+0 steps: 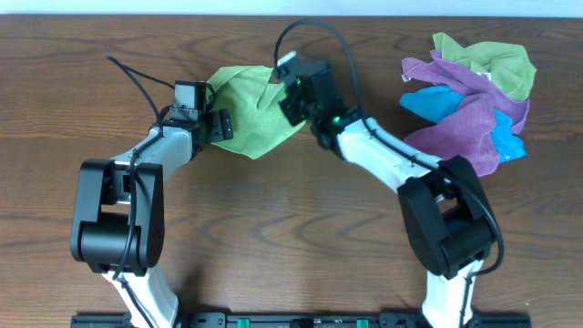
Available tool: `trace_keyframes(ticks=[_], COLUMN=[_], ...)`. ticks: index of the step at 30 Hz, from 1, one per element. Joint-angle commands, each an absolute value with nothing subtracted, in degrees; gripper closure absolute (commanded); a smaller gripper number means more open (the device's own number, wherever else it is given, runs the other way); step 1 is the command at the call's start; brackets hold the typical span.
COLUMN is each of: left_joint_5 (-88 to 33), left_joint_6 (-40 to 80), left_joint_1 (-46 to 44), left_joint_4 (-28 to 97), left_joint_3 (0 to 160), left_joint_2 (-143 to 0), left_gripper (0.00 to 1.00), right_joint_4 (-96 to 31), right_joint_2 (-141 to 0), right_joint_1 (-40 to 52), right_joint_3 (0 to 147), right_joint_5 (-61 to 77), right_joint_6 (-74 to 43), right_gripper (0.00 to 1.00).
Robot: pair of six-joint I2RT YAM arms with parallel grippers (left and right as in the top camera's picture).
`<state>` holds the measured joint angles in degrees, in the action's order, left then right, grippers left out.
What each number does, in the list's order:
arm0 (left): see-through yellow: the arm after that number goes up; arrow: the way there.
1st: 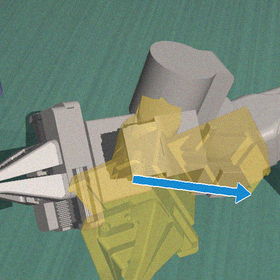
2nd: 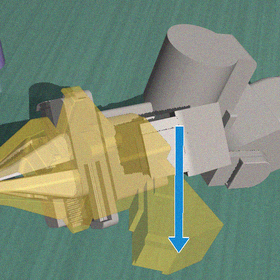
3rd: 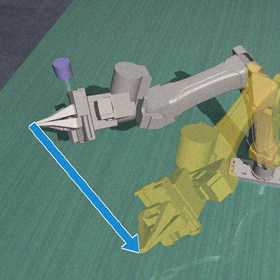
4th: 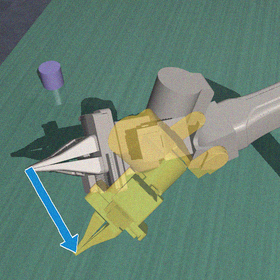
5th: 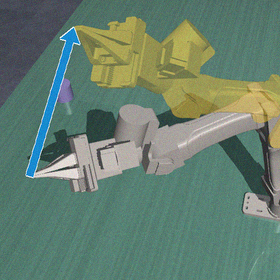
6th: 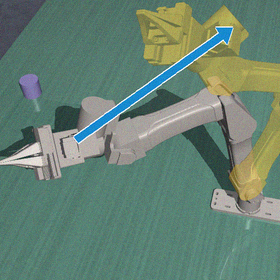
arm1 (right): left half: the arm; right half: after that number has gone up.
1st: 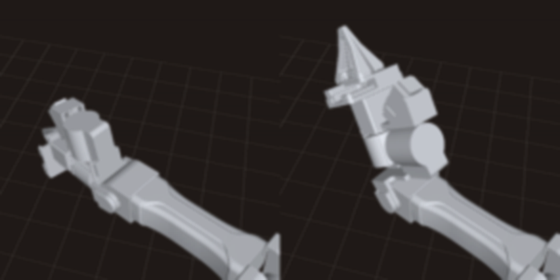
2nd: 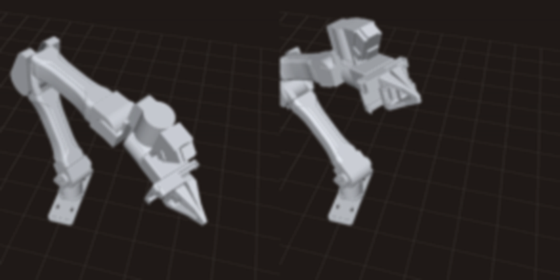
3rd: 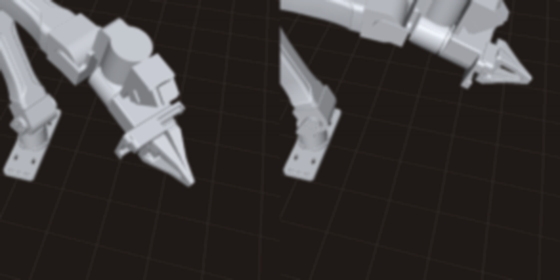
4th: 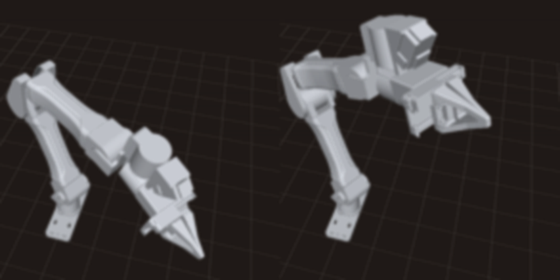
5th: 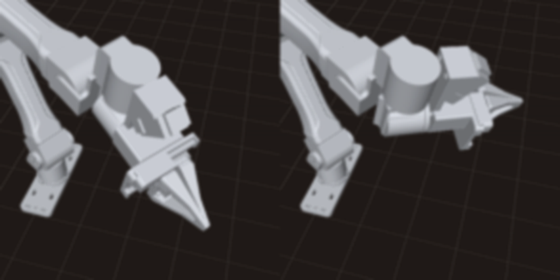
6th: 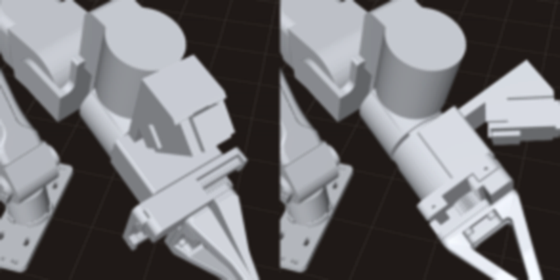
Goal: Fold the cloth
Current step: 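Grasp the green cloth's right edge with the right gripper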
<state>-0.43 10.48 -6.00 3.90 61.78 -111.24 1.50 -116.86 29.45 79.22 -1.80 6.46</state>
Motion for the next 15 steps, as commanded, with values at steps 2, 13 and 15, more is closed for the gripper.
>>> trace_keyframes(ticks=[2, 13, 15], left_joint_5=[0.4, 0.4, 0.4], left_joint_6=[10.3, 11.6, 11.9], left_joint_1=[-5.5, -5.5, -5.5], left_joint_4=[4.7, 4.6, 4.6], left_joint_3=[62.1, 62.1, 62.1], left_joint_2=[-112.8, -112.8, -112.8], left_gripper=[0.04, 0.04, 0.04], right_joint_4=[2.0, -4.3, -10.9], right_joint_2=[-117.4, -119.2, -119.2], right_joint_1=[24.4, 17.0, 17.6], right_joint_3=[82.1, 87.8, 89.7], right_joint_5=[-4.5, 0.6, 0.8], right_joint_6=[6.5, -5.3, -4.6], right_gripper=[0.99, 0.01, 0.01])
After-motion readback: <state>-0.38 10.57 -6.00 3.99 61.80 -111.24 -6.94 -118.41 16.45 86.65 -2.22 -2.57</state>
